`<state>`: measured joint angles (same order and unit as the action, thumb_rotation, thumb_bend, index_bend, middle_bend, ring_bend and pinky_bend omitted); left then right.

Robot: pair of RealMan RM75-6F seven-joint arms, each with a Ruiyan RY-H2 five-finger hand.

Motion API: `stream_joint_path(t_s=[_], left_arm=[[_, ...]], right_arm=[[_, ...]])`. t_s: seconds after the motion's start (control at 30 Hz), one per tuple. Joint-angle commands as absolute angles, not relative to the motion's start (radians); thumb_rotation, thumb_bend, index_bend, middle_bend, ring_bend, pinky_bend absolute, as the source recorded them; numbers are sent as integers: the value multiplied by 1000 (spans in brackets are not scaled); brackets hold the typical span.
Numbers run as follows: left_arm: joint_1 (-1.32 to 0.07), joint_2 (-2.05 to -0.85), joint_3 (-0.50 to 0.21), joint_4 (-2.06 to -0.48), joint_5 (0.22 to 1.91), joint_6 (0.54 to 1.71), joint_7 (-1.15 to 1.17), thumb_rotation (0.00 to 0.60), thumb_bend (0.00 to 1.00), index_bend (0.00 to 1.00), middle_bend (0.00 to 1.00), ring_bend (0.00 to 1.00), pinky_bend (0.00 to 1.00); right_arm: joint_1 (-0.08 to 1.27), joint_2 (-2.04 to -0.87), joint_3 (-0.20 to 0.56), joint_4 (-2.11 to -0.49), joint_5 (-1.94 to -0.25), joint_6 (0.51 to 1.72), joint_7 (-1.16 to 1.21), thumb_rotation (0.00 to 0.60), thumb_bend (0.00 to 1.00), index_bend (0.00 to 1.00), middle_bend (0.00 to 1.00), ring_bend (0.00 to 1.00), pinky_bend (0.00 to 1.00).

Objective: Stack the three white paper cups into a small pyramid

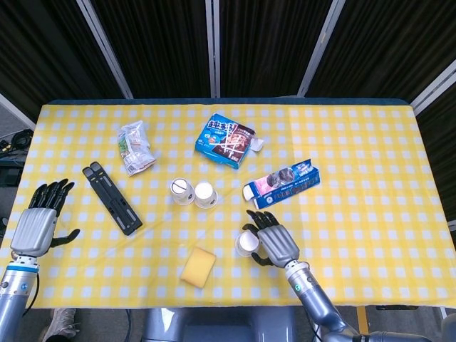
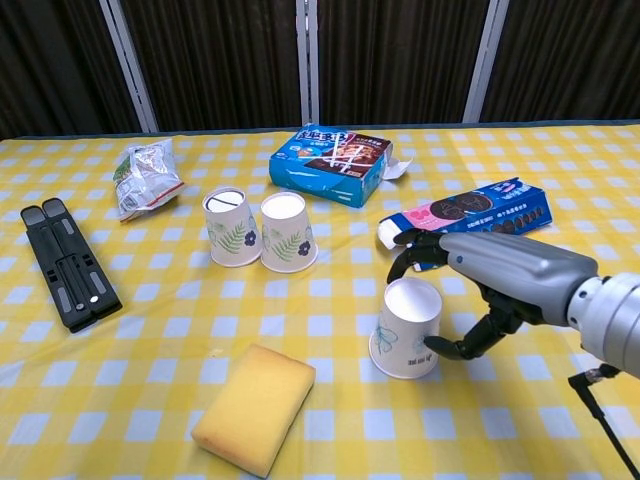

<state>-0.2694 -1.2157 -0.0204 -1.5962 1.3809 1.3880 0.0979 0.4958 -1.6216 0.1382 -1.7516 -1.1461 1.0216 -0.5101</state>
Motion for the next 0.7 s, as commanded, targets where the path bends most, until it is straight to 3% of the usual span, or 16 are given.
stream_joint_path(t_s=[0.03, 0.23, 0.53, 0.7], left_arm=[[-266, -1216, -24, -1596, 1384, 1388, 97, 600, 203, 0, 0, 0, 0], [-261, -1215, -30, -1595, 1393, 1388, 89, 600, 203, 0, 0, 0, 0], [-256, -1214, -40, -1592, 1392, 1380, 86, 600, 203, 0, 0, 0, 0], [-252, -1212, -45, -1591, 1393, 1382, 77, 600, 203, 0, 0, 0, 0]], right_arm=[[503, -1637, 131, -1731, -1143, 1026, -502, 600, 299, 330, 19, 0, 0], [504, -1656, 122, -1718, -1156, 1050, -485, 600, 343, 413, 95, 0, 2], [519, -1651, 132, -1744, -1167, 1080, -505, 600, 342, 425, 99, 0, 6], [539, -1623, 176, -1772, -1163, 1099, -528, 600, 340, 423, 93, 0, 5]])
